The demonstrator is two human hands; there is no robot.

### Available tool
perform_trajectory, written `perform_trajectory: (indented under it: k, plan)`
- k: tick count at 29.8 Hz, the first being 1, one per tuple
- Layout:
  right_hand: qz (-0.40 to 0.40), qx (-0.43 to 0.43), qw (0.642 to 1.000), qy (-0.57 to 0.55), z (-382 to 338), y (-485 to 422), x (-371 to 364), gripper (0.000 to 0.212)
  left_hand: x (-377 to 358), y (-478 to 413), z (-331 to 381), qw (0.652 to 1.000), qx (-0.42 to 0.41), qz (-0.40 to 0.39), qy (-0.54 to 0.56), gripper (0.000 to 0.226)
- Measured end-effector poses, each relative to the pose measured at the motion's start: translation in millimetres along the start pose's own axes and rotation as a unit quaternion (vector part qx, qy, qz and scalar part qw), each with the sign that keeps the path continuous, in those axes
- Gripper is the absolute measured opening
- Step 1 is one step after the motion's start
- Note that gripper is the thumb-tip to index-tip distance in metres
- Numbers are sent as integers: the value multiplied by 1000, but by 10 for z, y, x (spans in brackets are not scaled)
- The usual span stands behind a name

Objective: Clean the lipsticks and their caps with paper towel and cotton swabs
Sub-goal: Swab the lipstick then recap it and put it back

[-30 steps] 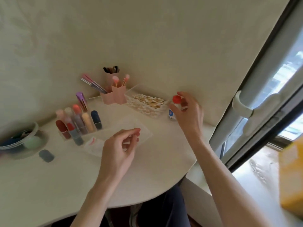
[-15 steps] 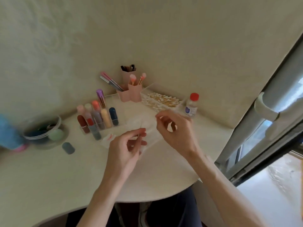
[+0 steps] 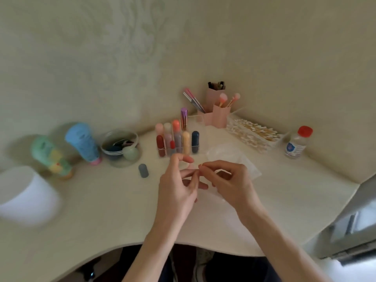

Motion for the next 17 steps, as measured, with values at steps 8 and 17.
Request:
perform_trajectory:
  k: [8,17]
  plan:
    - [72,2,997,3,-91,-198,-73,10,252,-20,-90,973,-112,129,-154,27]
    - [59,-1,998,-3,-83,-274,-90,11,234,-360,-281,955,-54,114,-269,39]
Point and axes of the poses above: each hand's wrist, its own y-axis away from the middle knuckle, its own x-axis out of the back of the hand, z = x × y, the point moved 2 cm from there along -y, towards the middle knuckle, and after that the axes turned 15 degrees about z, right-handed, at the moved point
